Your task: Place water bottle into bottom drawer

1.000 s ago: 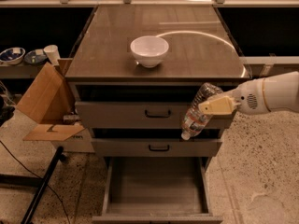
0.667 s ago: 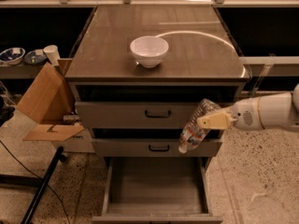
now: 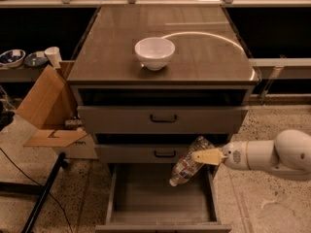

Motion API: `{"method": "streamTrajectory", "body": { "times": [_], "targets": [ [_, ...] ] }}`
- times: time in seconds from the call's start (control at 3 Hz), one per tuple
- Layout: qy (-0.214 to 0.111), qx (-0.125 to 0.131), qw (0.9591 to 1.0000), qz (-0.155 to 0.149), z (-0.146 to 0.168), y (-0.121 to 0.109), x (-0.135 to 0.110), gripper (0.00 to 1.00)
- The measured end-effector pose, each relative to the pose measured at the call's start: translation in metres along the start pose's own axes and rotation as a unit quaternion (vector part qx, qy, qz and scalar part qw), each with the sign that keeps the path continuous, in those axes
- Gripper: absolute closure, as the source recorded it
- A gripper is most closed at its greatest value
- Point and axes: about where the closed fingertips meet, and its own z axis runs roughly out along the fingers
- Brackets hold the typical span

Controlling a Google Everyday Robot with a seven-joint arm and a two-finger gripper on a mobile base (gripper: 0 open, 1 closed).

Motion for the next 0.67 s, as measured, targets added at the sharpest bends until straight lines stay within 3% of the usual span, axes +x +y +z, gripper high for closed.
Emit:
{"method": "streamTrajectory", "body": {
  "times": [0.67],
  "targets": [
    [0.002,-0.02,0.9941,0.107,0.08,-0.051,0.049,1.0]
  ]
}}
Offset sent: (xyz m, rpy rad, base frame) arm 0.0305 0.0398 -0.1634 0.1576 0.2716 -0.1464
